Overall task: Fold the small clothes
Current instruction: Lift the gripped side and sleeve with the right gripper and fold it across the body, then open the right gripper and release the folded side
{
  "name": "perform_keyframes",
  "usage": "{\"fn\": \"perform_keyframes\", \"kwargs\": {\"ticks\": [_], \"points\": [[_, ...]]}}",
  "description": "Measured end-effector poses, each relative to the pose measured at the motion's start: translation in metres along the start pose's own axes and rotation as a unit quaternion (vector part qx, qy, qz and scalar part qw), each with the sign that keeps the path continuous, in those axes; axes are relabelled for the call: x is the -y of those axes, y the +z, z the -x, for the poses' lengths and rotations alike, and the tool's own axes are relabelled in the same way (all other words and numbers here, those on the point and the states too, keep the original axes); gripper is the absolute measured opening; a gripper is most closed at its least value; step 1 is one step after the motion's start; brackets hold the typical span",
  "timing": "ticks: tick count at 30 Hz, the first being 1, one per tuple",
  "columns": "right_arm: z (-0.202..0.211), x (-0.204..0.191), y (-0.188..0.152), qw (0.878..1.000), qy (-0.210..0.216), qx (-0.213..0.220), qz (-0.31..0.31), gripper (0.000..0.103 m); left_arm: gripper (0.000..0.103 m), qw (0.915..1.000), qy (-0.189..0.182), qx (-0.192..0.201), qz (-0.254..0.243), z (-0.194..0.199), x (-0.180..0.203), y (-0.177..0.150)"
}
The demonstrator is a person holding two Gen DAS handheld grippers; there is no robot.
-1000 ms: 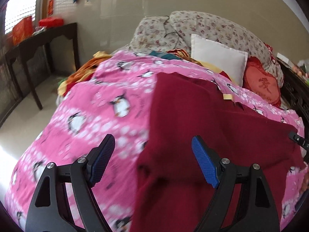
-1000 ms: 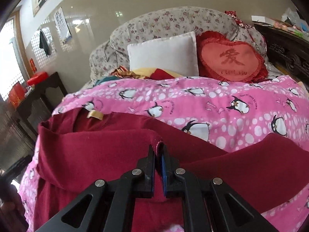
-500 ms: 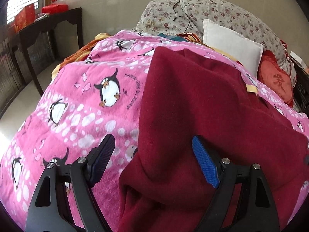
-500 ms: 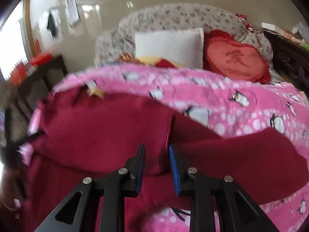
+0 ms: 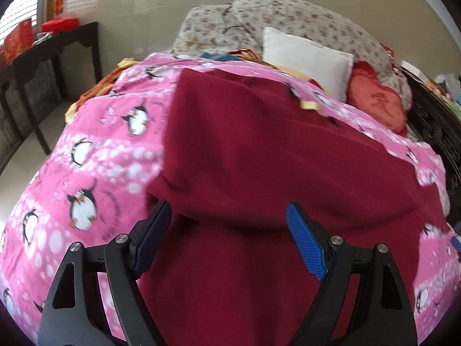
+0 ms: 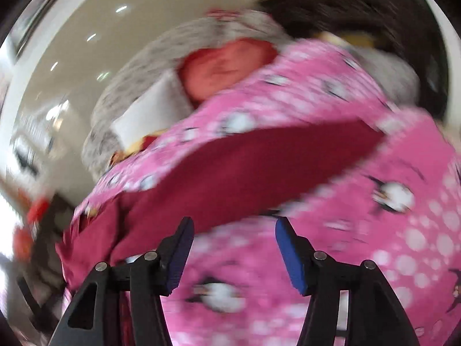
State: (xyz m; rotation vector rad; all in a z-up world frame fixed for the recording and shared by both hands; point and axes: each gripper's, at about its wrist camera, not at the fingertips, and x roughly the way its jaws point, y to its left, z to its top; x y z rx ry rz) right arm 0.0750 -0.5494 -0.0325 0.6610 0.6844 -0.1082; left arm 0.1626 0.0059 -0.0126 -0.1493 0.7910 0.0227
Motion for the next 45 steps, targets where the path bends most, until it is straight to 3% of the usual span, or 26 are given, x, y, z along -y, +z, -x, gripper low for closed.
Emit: {"fn": "perform_keyframes", "kwargs": {"ticks": [4,6,8,10,12,17,21,27,30,31,34,39,45], "points": [[-0.025,0.044,0.01,0.993,0.062,-0.02,-0.096,0.058,0.083,0.9998,-0.001,-0.013,-0.017,-0.005,0.016,-0.005],[-0.04,0.059,0.015,0.984,0.108,0.006,-0.143,0.058,0.083,0.9995,0.004,-0.016,-0.026,-0.005,0.02,-0.005],[-0.051,0.067,0.022,0.978,0.121,0.021,-0.167,0.045,0.083,0.9995,0.01,-0.01,-0.028,0.0,0.019,-0.005],[-0.053,0.069,0.028,0.976,0.121,0.031,-0.18,0.019,0.083,0.9997,0.01,-0.005,-0.021,0.005,0.012,-0.003],[-0.041,0.059,0.038,0.978,0.122,0.048,-0.163,0.013,0.083,0.9999,0.009,-0.001,-0.012,0.01,0.003,-0.002],[0.011,-0.052,0.056,0.979,0.18,0.092,-0.002,0.011,0.083,0.9998,0.01,0.014,0.009,0.02,-0.02,0.007],[0.017,-0.157,0.035,0.965,0.229,0.071,0.107,0.011,0.083,0.9991,0.008,0.024,0.034,0.029,-0.043,0.012],[-0.029,-0.292,-0.035,0.933,0.286,-0.006,0.22,0.01,0.083,0.9977,0.013,0.031,0.059,0.035,-0.071,0.017],[-0.065,-0.345,-0.094,0.905,0.301,-0.061,0.293,0.01,0.083,0.9968,0.015,0.035,0.071,0.036,-0.08,0.018],[-0.086,-0.363,-0.122,0.89,0.294,-0.113,0.33,0.012,0.083,0.9966,0.014,0.034,0.073,0.036,-0.081,0.018],[-0.12,-0.371,-0.167,0.878,0.228,-0.177,0.382,0.021,0.083,0.9968,0.006,0.027,0.076,0.034,-0.083,0.018],[-0.1,-0.332,-0.151,0.893,0.265,-0.165,0.323,0.043,0.083,0.998,0.005,0.03,0.056,0.034,-0.073,0.017],[-0.08,-0.286,-0.117,0.917,0.274,-0.142,0.253,0.046,0.083,0.9984,-0.012,0.033,0.044,0.036,-0.053,0.017]]}}
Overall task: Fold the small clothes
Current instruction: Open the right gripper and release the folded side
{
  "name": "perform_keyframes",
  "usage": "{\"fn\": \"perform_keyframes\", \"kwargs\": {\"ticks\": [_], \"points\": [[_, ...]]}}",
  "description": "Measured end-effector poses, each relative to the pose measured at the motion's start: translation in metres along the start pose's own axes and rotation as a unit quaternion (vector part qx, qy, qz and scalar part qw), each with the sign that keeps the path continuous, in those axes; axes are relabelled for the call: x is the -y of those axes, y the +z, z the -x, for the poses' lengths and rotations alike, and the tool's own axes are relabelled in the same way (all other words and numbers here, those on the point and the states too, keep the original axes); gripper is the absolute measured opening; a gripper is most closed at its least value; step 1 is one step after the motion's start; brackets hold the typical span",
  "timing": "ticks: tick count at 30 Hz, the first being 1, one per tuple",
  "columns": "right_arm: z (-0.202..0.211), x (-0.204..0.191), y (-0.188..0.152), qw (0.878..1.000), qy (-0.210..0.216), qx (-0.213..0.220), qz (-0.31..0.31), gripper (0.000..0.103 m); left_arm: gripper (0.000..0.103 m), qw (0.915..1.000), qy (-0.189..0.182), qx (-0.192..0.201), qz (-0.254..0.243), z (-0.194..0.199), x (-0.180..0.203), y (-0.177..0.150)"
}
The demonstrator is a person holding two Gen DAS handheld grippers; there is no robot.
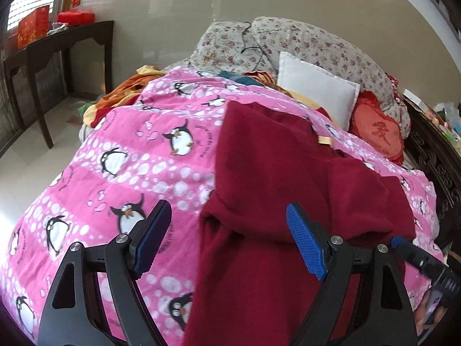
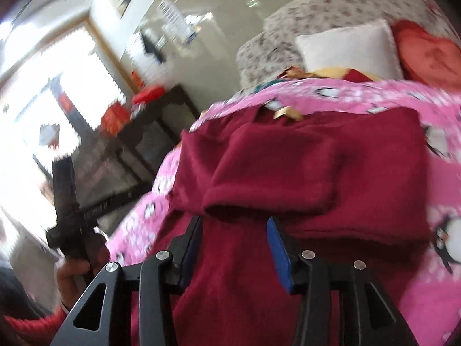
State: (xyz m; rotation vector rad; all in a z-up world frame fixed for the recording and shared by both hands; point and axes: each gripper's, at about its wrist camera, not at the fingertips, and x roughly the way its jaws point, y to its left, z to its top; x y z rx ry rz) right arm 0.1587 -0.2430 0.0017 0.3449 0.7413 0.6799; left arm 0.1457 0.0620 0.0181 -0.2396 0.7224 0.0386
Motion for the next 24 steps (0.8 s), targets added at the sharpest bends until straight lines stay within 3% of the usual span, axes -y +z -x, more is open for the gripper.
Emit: {"fn": "perform_keyframes", "kwargs": {"ticks": [4,8,10,14,18,22,24], "points": [[-0.001,0.036,0.005,0.994,0.044,0.003,-0.099,0.047,0.083,0.9998,0.008,0.006,-0.016,0.002,0.009,-0.002],[-0.017,0.045,0.0,0.977,0.121,-0.008,-0.174,0.047,0.083,0.9986,0.033,0.015,-0.038,0.002,0.009,-0.003],[-0.027,0.041,0.0,0.977,0.115,-0.009,-0.178,0.047,0.083,0.9979,0.044,0.024,-0.04,0.003,0.004,-0.003],[-0.037,0.029,0.014,0.987,0.055,0.029,-0.151,0.047,0.083,0.9991,0.035,0.017,-0.019,0.002,-0.014,-0.001],[-0.048,-0.036,0.037,0.997,0.052,0.055,-0.022,0.047,0.083,0.9985,0.047,0.027,-0.005,0.007,-0.034,0.002],[-0.092,-0.097,0.038,0.992,0.108,-0.014,0.068,0.052,0.083,0.9978,0.045,0.023,0.043,0.006,-0.06,0.007],[-0.095,-0.105,0.033,0.993,0.08,-0.019,0.087,0.052,0.083,0.9971,0.038,0.022,0.062,0.008,-0.069,0.007]]}}
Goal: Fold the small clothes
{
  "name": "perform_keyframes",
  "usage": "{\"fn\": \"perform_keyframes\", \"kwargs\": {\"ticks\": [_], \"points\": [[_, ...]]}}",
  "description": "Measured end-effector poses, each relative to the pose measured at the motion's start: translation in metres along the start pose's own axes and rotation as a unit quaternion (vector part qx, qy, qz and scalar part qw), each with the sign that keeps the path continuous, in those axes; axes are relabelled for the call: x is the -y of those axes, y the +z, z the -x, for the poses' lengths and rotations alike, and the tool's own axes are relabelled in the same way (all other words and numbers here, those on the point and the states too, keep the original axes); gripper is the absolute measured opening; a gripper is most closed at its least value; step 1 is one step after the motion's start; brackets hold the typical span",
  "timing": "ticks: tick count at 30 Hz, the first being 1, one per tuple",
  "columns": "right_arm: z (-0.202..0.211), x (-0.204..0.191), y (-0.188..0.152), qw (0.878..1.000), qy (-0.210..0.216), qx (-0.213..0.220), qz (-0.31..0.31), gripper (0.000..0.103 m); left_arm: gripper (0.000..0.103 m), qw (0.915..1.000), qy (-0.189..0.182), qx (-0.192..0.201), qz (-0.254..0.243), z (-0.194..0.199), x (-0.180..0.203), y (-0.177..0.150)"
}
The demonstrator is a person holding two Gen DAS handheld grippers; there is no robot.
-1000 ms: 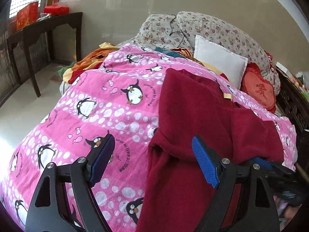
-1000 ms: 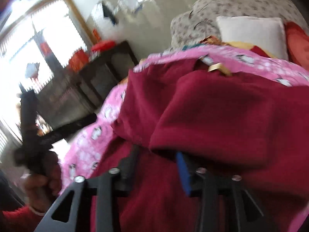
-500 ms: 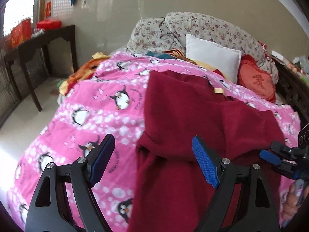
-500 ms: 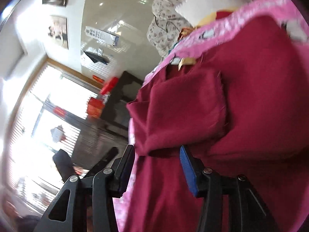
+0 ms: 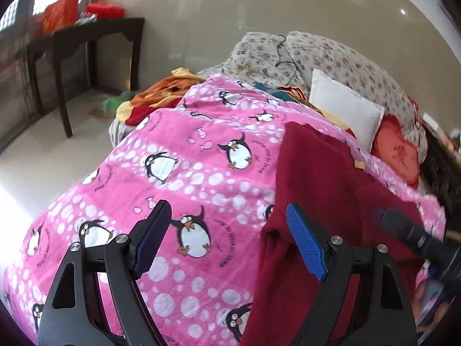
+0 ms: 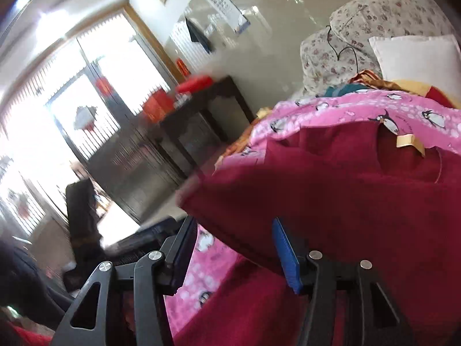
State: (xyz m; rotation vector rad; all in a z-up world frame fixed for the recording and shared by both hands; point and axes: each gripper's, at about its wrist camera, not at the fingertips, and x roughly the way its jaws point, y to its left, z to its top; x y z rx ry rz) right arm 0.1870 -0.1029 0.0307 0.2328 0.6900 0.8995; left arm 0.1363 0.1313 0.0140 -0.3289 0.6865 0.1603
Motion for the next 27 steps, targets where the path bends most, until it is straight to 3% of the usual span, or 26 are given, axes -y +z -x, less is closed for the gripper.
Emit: {"fn": "perform_keyframes", "kwargs": {"ticks": [5,7,12,17,18,19,20,24,27], "points": [[0.036,0.019,-0.016,0.998,-0.054,0.013,-0.015,0.052,0.083,0.9994,-0.027,-0.01,0.021,-0.003,-0.007,0.002],[0.058,0.031,-0.021,0.995,-0.094,0.019,-0.016,0.052,0.083,0.9989,-0.037,-0.02,0.021,-0.008,-0.004,0.003],[0.13,0.069,-0.043,0.97,-0.235,0.055,-0.008,0.053,0.083,0.9986,-0.028,-0.04,-0.022,-0.032,0.018,0.006],[0.138,0.118,-0.053,0.958,-0.283,0.017,-0.052,0.049,0.081,0.995,-0.043,-0.062,-0.065,-0.065,0.049,0.006],[0.137,0.125,-0.056,0.953,-0.299,0.007,-0.056,0.039,0.065,0.9938,-0.045,-0.071,-0.074,-0.074,0.057,0.005],[0.139,0.128,-0.057,0.949,-0.309,0.003,-0.055,0.032,0.038,0.9928,-0.048,-0.077,-0.078,-0.079,0.06,0.005],[0.142,0.124,-0.059,0.949,-0.312,0.005,-0.053,0.032,0.031,0.9913,-0.055,-0.086,-0.083,-0.084,0.068,0.006],[0.149,0.128,-0.057,0.939,-0.342,0.008,-0.029,0.032,0.022,0.9908,-0.024,-0.049,-0.124,-0.084,0.09,0.023],[0.139,0.135,-0.072,0.93,-0.367,-0.011,-0.01,0.033,0.023,0.988,-0.004,-0.062,-0.141,-0.101,0.092,0.019]]}}
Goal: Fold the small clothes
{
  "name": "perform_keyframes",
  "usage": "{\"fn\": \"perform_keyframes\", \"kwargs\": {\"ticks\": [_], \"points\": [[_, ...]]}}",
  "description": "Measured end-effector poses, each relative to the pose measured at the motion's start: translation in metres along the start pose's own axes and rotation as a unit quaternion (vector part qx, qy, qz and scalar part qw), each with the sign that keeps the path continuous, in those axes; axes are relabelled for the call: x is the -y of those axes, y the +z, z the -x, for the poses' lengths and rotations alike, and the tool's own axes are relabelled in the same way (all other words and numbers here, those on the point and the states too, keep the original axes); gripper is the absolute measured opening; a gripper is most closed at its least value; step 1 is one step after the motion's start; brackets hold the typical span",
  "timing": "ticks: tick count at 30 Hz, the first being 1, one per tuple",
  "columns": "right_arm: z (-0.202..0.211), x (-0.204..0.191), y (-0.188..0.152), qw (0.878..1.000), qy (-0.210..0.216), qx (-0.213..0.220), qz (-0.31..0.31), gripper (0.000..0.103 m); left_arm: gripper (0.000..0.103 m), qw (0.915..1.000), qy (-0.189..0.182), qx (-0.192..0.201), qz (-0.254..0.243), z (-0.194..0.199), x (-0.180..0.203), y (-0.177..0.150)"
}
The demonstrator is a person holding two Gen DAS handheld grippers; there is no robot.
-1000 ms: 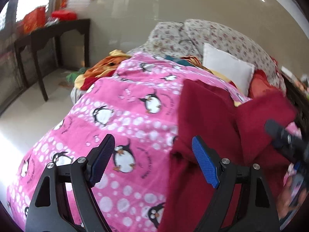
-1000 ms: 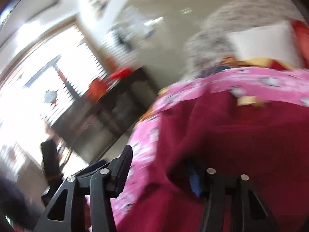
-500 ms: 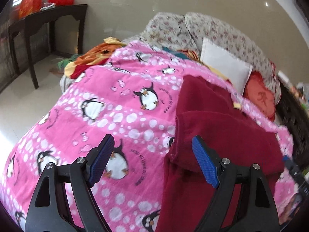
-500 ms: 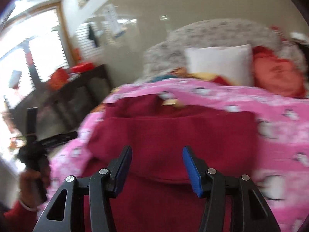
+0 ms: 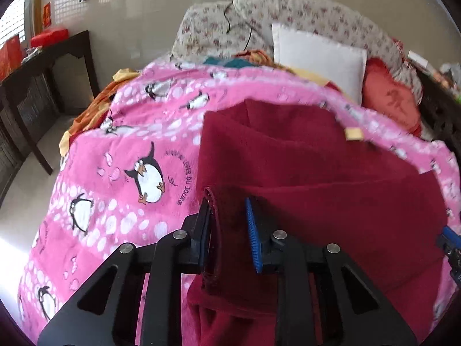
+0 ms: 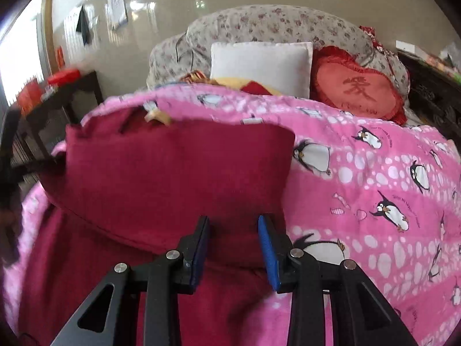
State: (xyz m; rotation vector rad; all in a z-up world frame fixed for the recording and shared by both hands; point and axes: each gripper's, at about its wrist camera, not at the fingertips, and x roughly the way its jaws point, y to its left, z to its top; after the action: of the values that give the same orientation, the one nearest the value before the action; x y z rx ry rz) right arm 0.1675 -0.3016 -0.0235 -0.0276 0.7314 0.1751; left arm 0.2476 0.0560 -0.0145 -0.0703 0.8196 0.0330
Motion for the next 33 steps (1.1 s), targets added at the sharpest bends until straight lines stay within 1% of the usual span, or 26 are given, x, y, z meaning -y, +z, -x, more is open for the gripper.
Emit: {"fn": "perform_keyframes", "kwargs": {"ticks": [1,2,4,5,6,7,9,10,11,13,15,16,18,20,23,24,25,26,27,28,31,33], "points": [[0.003,-0.003,-0.002,1.0,-0.006,0.004,0.01,0.033,0.023,1.0,0.002,0.004,-0.003,0.0,0.0,-0.003],[0.008,-0.004,-0.001,1.0,-0.009,-0.001,0.012,0.032,0.023,0.9999,0.007,0.011,-0.009,0.003,-0.001,-0.006],[0.024,-0.002,0.0,1.0,0.008,0.001,-0.005,0.034,0.023,0.9998,0.011,0.011,-0.015,0.013,-0.002,-0.011],[0.036,0.0,0.0,0.999,0.027,0.009,-0.017,0.034,0.023,0.9999,0.006,0.01,-0.01,0.017,-0.005,-0.013],[0.043,-0.002,-0.001,0.999,0.037,0.013,-0.018,0.034,0.023,1.0,-0.001,0.007,-0.003,0.023,-0.008,-0.015],[0.048,-0.006,-0.003,0.999,0.038,0.012,-0.007,0.034,0.023,0.9999,-0.007,0.007,0.002,0.028,-0.011,-0.018],[0.041,-0.017,-0.008,1.0,0.002,-0.004,0.025,0.034,0.023,0.9999,-0.007,0.008,0.008,0.034,-0.013,-0.025],[0.029,-0.017,-0.011,0.999,-0.014,-0.023,0.024,0.035,0.023,0.9999,-0.006,0.007,0.01,0.036,-0.014,-0.029],[0.017,-0.014,-0.014,0.999,-0.006,-0.035,0.009,0.035,0.023,0.9999,-0.002,0.004,0.011,0.039,-0.015,-0.033],[0.02,-0.012,-0.013,1.0,0.0,-0.027,-0.004,0.035,0.023,0.9999,0.006,0.002,0.014,0.047,-0.015,-0.042],[0.036,-0.011,-0.013,1.0,0.01,-0.019,-0.018,0.035,0.023,0.9999,0.012,0.007,0.008,0.061,-0.013,-0.055],[0.046,-0.01,-0.015,0.999,0.025,-0.014,-0.028,0.035,0.023,0.9998,0.017,0.009,0.005,0.066,-0.011,-0.06],[0.066,-0.009,-0.024,0.998,0.046,-0.011,-0.043,0.035,0.023,0.9996,0.023,0.016,0.001,0.079,-0.009,-0.072],[0.087,-0.009,-0.036,0.997,0.061,-0.008,-0.049,0.035,0.023,0.9995,0.02,0.022,-0.003,0.093,-0.006,-0.085],[0.115,-0.014,-0.057,0.995,0.09,-0.017,-0.048,0.041,0.029,0.9994,0.02,0.027,-0.008,0.108,-0.002,-0.1],[0.123,-0.015,-0.064,0.994,0.096,-0.018,-0.047,0.043,0.035,0.9994,0.019,0.028,-0.011,0.113,0.0,-0.104],[0.133,-0.015,-0.073,0.994,0.101,-0.017,-0.047,0.046,0.043,0.9993,0.018,0.03,-0.013,0.12,0.002,-0.11],[0.142,-0.016,-0.081,0.993,0.107,-0.018,-0.048,0.047,0.046,0.9992,0.02,0.033,-0.014,0.124,0.002,-0.112],[0.15,-0.015,-0.09,0.992,0.117,-0.022,-0.051,0.049,0.052,0.9989,0.022,0.038,-0.015,0.13,0.003,-0.116],[0.154,-0.015,-0.097,0.991,0.123,-0.026,-0.053,0.049,0.057,0.9986,0.024,0.044,-0.016,0.136,0.005,-0.119],[0.163,-0.013,-0.121,0.988,0.133,-0.04,-0.061,0.05,0.059,0.9979,0.027,0.054,-0.023,0.152,0.009,-0.13],[0.166,-0.012,-0.136,0.987,0.138,-0.046,-0.066,0.05,0.059,0.998,0.024,0.051,-0.028,0.158,0.011,-0.137]]}}
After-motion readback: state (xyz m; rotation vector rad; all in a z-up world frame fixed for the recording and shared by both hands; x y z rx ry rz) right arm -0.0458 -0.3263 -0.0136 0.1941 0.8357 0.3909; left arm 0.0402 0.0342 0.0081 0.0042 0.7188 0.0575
